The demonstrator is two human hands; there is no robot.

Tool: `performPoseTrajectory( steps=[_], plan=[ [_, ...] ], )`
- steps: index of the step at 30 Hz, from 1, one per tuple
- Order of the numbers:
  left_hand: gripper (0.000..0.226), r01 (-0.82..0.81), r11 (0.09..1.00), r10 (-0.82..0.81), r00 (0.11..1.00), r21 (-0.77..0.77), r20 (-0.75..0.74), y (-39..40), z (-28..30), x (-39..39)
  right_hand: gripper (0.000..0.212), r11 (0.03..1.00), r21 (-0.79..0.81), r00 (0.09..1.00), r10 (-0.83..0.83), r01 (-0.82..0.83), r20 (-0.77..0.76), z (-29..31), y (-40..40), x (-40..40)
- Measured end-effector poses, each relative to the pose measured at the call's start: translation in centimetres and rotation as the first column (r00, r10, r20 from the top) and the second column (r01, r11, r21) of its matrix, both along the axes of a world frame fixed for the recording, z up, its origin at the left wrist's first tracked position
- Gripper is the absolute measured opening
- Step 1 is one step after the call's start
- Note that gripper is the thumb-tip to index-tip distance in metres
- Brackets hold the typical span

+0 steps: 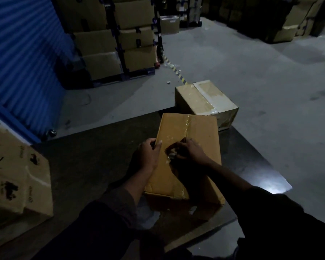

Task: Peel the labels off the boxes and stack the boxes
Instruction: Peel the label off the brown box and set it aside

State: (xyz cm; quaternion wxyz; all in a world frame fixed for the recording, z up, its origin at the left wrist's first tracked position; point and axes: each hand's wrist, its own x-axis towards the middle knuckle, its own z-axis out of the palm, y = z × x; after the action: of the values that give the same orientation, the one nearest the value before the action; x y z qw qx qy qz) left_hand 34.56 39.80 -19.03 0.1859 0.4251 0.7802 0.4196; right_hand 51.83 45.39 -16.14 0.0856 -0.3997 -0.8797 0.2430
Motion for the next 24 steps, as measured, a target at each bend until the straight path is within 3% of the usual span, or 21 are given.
performPoseTrajectory(
  steps=[6, 16, 24],
  plan=[
    [0.032, 0.002, 1.0, -0.003, 0.999, 0.02, 0.053, -0.09, 0.4, 0.17, 0.033, 1.0, -0.017, 1.0, -0.01, 0.009, -0.025, 0.15, -0.13, -0.06],
    [0.033, -0.003, 1.0, 0.003, 1.0, 0.009, -0.012, -0.15, 0.27, 0.09, 0.034, 1.0, 0.005, 1.0, 0.002, -0.002, 0.018, 0.0, -0.02, -0.16],
    [0.031, 0.004, 1.0, -0.005, 1.0, 0.024, 0.027, -0.1, 0.39, 0.16, 0.033, 1.0, -0.009, 1.0, 0.002, -0.001, 0.018, -0.43, 0.26, -0.22]
  ],
)
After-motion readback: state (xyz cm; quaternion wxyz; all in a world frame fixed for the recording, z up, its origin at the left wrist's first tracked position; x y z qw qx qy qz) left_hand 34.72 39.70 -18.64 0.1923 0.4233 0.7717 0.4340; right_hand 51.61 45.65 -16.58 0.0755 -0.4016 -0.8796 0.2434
